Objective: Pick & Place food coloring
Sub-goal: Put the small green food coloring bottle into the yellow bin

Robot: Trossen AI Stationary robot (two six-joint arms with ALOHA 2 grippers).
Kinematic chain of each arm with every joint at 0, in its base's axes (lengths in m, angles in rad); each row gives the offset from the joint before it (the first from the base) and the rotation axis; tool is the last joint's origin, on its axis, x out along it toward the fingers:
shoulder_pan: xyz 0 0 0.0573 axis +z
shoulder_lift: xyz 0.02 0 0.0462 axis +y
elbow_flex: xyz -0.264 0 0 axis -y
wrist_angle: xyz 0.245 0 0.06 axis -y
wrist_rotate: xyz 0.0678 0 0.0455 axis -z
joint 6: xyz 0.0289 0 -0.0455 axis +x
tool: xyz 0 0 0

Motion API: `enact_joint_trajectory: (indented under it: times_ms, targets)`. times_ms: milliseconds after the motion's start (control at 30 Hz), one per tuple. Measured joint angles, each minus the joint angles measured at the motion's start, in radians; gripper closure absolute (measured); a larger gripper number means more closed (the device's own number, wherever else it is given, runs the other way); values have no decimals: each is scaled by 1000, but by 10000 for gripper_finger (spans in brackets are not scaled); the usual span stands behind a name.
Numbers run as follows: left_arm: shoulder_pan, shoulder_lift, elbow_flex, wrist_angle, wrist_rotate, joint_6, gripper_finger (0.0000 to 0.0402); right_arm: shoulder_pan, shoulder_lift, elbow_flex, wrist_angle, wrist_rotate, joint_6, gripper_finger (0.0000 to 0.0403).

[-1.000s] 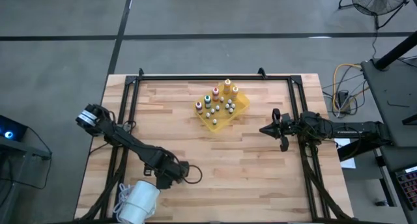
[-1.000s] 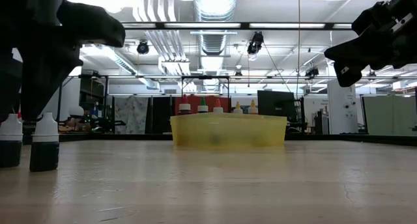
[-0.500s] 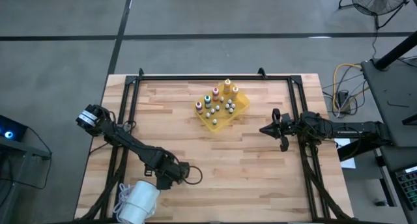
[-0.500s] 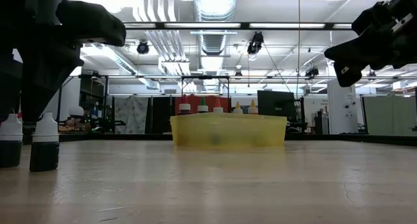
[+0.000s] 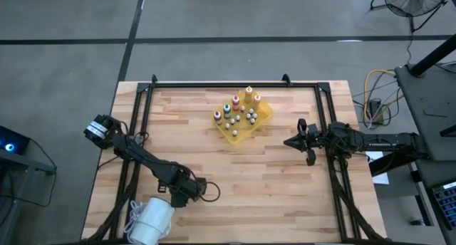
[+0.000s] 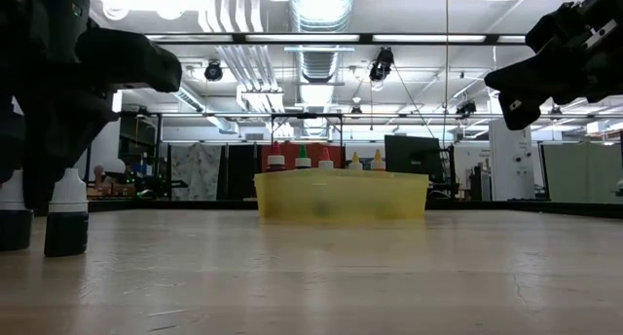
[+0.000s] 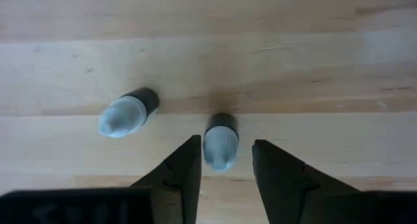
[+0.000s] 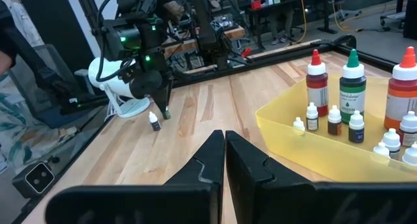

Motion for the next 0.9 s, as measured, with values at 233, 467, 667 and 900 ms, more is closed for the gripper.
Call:
enact_joint_trajectory:
  times_ms: [233, 467, 667, 900]
  targets:
    - [0, 0, -5, 18, 0, -1, 291, 0, 0, 0, 0, 0, 0, 394]
    - [0, 0, -5, 23, 0, -3, 301, 0, 0, 0, 0, 0, 0, 394]
    - [0, 0, -5, 23, 0, -11, 344, 0, 0, 0, 0, 0, 0, 394]
    - [0, -1, -5, 23, 0, -46, 366, 0, 0, 0, 0, 0, 0, 394]
